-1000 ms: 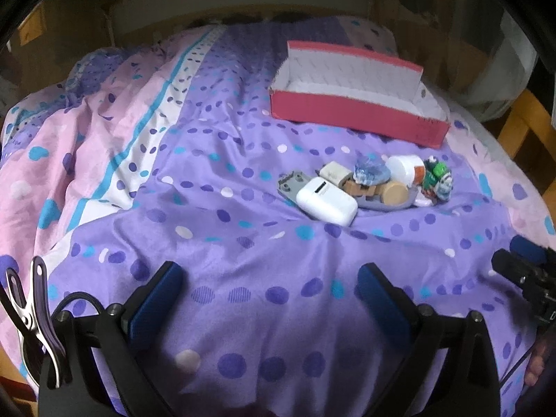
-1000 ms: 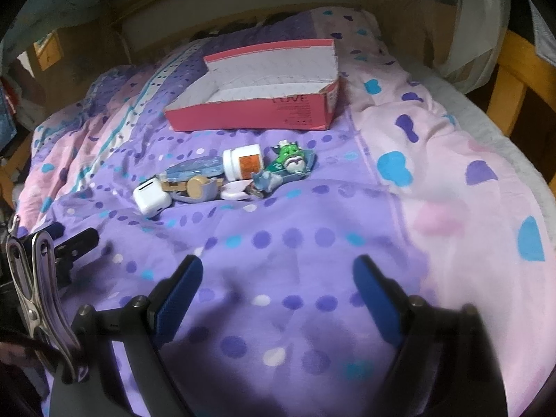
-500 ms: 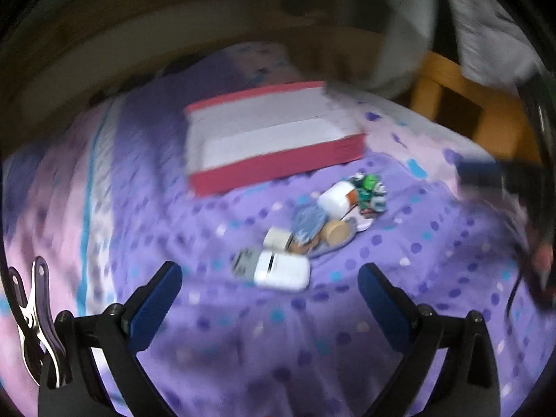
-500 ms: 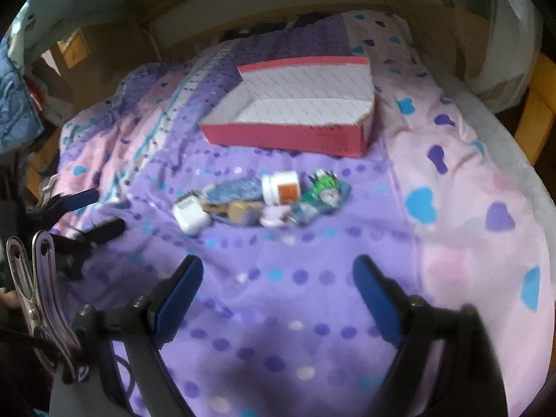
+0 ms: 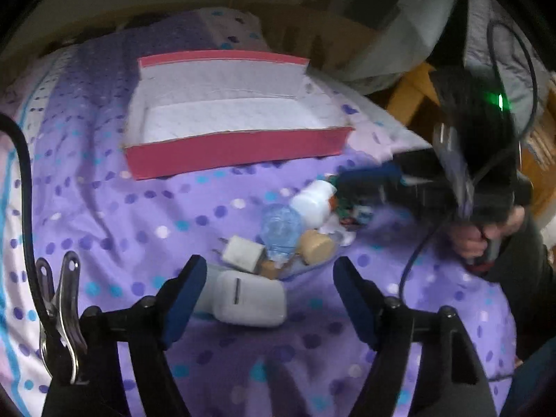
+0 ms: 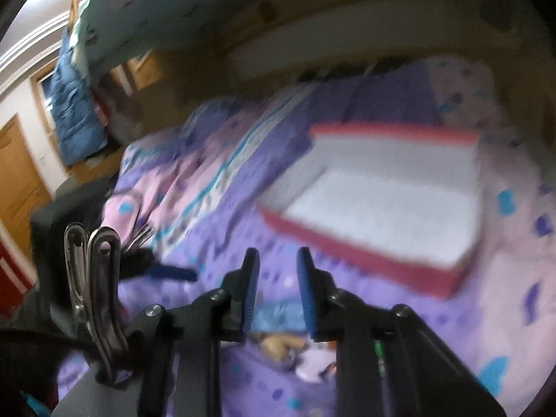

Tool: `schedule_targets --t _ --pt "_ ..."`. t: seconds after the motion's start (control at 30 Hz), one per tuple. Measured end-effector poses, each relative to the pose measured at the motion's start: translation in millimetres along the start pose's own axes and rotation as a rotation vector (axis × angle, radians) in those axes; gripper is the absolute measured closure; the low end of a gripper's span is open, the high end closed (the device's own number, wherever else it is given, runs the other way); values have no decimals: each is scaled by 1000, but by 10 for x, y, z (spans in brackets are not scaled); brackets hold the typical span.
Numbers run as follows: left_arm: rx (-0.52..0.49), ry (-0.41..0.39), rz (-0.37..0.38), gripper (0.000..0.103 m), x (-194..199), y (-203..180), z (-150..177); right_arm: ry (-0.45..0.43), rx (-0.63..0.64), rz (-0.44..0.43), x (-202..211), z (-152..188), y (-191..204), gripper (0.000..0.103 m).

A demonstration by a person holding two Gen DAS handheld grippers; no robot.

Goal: Organize rigid objects
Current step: 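Grasp the wooden clip piece with the left gripper while the right gripper approaches the round wooden cap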

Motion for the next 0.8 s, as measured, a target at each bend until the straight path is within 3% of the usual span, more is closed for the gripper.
schedule_targets --t 0.03,0.13,0.2,0.33,0.43,0.53,0.8 --pt "-5 9 4 25 -17 -17 8 105 36 55 -106 138 -25 79" --pt "-44 46 -12 27 -99 -89 39 213 20 46 -255 309 -84 79" --pt "-68 54 0 29 -134 -147 53 219 -3 33 -246 305 -98 78" --pt "-50 59 80 34 -172 -189 78 149 -39 -84 -59 190 -44 73" --pt "-17 116 93 44 -290 -128 116 123 -15 -134 42 135 78 72" --pt "37 147 86 57 -377 -9 120 187 45 -139 -116 217 213 72" --pt "49 174 134 58 -469 2 114 340 76 -76 -532 422 72 72"
Point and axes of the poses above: each gripper's, at about its wrist camera, not at the fingertips, and x roughly against the way its jaws point, y to its left, z to its underside, the point moved 9 cm from there along -x, roughly the way its jaws point, and after that the axes turned 6 degrees about -x, right-handed, at the moved point
